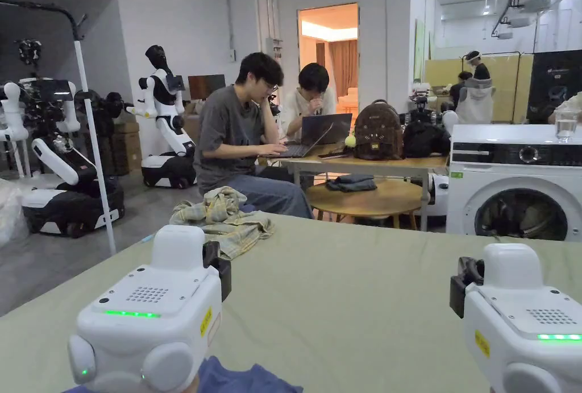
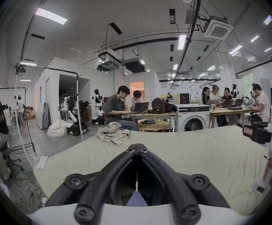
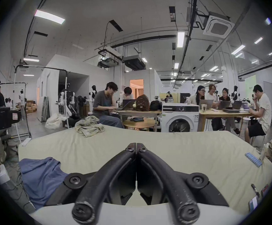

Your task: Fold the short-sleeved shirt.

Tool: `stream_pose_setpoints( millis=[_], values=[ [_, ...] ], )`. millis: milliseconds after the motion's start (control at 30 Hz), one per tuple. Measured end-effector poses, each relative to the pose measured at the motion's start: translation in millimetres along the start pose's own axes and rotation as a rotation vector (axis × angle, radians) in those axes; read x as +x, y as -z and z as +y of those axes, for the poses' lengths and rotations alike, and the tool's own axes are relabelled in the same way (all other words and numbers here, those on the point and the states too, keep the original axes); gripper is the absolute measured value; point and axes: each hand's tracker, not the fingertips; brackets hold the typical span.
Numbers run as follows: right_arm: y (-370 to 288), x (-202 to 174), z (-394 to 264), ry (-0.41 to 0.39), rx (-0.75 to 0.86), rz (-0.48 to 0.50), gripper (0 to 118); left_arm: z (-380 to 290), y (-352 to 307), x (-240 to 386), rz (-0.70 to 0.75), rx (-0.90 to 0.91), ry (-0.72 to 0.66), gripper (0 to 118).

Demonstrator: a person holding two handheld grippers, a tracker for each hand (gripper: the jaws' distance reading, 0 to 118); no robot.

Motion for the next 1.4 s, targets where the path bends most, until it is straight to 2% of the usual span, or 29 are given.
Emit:
stream_pose_setpoints(
  millis=[133,267,333,400,433,600,667,767,800,867,933,967,1000,1133,1200,1267,1367,1400],
  values=[
    [5,-7,-7,0.006,-0.018,0.034,0,-4,4,-15,-0.005,-0.047,0.004,0],
    [0,-6,-22,-0.019,-0.043,0.071,0,-19,19,-44,-0.086,-0.217,0.045,1],
    [-2,-3,-33,-0.034,-0.056,0.077,0,-38,32,-62,-0.091,-0.314,0.033,32],
    [-3,1,-41,-0.015,-0.09,0.082,0,-61,49,-77,-0.093,-0.442,-0.022,78],
    [-4,4,-46,0.0,-0.108,0.094,0,-75,54,-82,-0.097,-0.482,-0.054,80],
    [-7,18,-62,-0.006,-0.154,0.096,0,-148,86,-90,-0.119,-0.727,-0.139,80],
    [-5,23,-64,-0.043,-0.177,0.076,0,-172,99,-86,-0.129,-0.797,-0.112,80],
    [-2,32,-67,-0.037,-0.196,0.069,0,-198,117,-84,-0.112,-0.878,-0.113,80],
    [-2,34,-68,-0.034,-0.198,0.068,0,-203,122,-85,-0.1,-0.914,-0.139,71],
    [-2,38,-70,-0.022,-0.205,0.063,0,-205,120,-86,-0.069,-0.887,-0.141,60],
    [-2,42,-74,-0.004,-0.217,0.059,0,-200,122,-85,-0.078,-0.897,-0.122,33],
    [-2,43,-75,0.003,-0.22,0.056,0,-199,122,-85,-0.082,-0.902,-0.089,11],
    [-1,44,-77,0.012,-0.225,0.054,0,-199,123,-86,-0.083,-0.893,-0.092,2],
    [-7,49,-82,0.035,-0.241,0.059,0,-203,123,-91,-0.071,-0.899,-0.147,0],
    [-12,52,-82,0.023,-0.25,0.066,0,-188,120,-98,-0.062,-0.821,-0.189,0],
    [-18,58,-82,0.004,-0.264,0.068,0,-155,119,-102,-0.033,-0.725,-0.197,0],
    [-24,72,-81,-0.005,-0.258,0.056,0,-85,127,-112,-0.003,-0.629,-0.311,0],
    [-24,76,-80,0.004,-0.261,0.049,0,-63,125,-113,0.007,-0.531,-0.301,0]
  ],
)
